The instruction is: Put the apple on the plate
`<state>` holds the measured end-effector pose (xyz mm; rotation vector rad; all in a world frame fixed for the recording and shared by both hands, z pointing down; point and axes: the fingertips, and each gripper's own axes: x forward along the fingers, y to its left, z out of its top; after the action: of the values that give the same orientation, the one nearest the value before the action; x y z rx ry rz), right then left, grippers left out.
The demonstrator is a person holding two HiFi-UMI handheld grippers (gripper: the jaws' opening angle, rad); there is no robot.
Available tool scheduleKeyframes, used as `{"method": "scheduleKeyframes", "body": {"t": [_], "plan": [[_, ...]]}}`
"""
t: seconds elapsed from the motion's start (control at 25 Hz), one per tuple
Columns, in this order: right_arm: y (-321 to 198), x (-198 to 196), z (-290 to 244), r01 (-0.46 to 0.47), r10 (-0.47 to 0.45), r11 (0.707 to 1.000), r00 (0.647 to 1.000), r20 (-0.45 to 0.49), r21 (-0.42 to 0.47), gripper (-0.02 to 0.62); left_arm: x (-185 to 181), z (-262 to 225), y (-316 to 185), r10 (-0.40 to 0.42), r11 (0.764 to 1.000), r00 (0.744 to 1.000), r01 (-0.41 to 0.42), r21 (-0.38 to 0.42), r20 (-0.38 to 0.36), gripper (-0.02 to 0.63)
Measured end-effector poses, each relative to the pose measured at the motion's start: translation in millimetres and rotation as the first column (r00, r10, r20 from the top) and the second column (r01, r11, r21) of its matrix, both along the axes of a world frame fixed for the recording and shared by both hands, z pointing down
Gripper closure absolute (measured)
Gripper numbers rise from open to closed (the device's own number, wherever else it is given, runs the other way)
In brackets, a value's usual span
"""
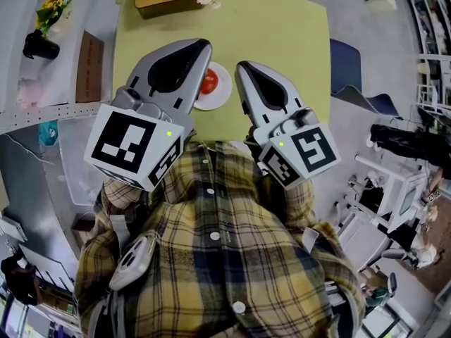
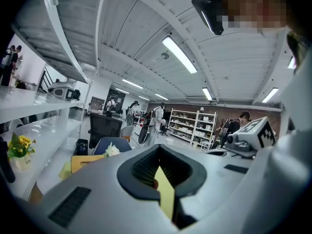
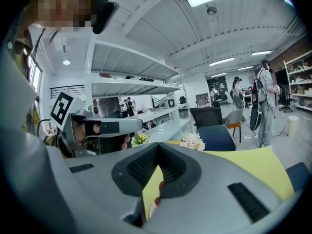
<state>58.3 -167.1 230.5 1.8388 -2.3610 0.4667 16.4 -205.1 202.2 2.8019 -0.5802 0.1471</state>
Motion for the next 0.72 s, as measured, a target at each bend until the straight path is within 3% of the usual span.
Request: {"method": "scheduleKeyframes", "body": {"t": [0.32,0.52,0.72], "plan": [[-5,0,2,0.006,-0.006,1.000,1.000,-0.015,-0.004,0.600,-4,0,-15,-0.035,0.999,0.999,0.035,-0.003,-0.020,0.600],[-1,5,1,0.006,-0.006,1.000,1.000,-0.005,-0.002,0.600,-5,-1,-15,-0.062,0.997,0.998,0.061,0.042,0.018,0.600],[1,10,9,-0.007,0.007,1.000,1.000,-0.003,-0.012,0.600,-4,14,-12,-0.001,1.000,0.999,0.001,-0.004,0.032,0.600]]}}
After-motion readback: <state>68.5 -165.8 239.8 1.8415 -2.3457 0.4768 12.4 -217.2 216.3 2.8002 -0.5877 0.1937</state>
